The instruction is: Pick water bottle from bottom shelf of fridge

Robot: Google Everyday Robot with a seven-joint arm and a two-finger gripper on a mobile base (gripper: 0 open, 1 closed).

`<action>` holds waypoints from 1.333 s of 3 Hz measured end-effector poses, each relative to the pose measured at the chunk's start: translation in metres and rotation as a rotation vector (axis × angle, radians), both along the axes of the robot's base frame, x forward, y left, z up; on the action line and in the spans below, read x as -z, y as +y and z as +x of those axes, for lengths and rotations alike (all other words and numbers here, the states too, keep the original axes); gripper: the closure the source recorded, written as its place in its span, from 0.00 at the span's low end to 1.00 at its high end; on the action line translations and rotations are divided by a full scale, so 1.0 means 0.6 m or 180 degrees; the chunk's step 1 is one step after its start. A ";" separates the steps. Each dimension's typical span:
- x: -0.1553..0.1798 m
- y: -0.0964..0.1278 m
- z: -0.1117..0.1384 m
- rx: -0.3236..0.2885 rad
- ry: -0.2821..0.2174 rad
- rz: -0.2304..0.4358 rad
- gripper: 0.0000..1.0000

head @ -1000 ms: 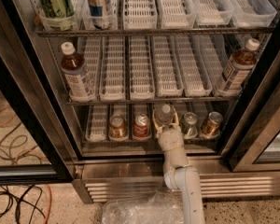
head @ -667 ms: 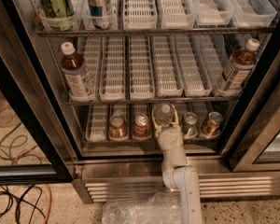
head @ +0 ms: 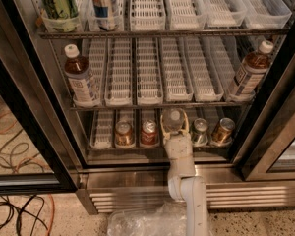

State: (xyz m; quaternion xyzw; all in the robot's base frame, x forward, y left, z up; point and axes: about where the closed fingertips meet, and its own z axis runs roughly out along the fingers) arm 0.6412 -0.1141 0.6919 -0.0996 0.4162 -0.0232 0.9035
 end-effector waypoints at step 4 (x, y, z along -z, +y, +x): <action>0.032 -0.012 -0.125 -0.0460 0.0646 -0.0189 1.00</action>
Offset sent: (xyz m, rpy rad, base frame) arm -0.1044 -0.0160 -0.0333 -0.0450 0.2874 0.1427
